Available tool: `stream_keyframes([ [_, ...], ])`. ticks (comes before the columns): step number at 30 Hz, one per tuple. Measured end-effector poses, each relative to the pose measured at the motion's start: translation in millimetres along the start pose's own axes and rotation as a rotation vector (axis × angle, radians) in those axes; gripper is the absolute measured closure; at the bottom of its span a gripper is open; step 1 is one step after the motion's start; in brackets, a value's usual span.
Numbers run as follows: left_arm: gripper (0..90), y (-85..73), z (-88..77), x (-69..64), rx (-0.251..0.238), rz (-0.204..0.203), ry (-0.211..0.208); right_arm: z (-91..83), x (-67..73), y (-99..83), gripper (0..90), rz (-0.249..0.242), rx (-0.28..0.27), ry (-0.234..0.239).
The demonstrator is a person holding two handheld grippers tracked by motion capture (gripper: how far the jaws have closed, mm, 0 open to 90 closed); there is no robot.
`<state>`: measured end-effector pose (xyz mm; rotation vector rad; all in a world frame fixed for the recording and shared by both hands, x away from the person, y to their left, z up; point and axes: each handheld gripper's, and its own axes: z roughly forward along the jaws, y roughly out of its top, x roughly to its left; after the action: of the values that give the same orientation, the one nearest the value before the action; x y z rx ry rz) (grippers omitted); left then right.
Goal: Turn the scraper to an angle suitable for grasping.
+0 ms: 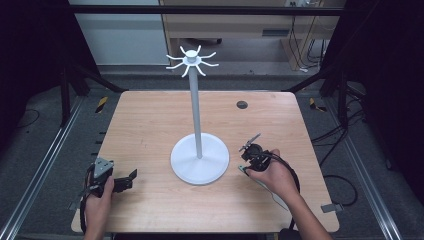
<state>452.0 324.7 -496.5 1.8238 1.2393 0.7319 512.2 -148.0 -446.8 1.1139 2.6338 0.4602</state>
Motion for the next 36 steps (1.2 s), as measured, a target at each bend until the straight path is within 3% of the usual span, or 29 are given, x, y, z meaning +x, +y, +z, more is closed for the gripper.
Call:
stream_keyframes([
  [7, 2.4, 0.0, 0.1, -0.1, 0.002, 0.002, -0.002, 6.1, 2.6, 2.9, 60.8, -0.021, 0.026, 0.011],
  [36, 2.7, 0.1, 0.4, -0.6, 0.0, 0.002, -0.007, 23.1, -0.3, 9.0, 65.0, -0.025, 0.094, 0.03],
])
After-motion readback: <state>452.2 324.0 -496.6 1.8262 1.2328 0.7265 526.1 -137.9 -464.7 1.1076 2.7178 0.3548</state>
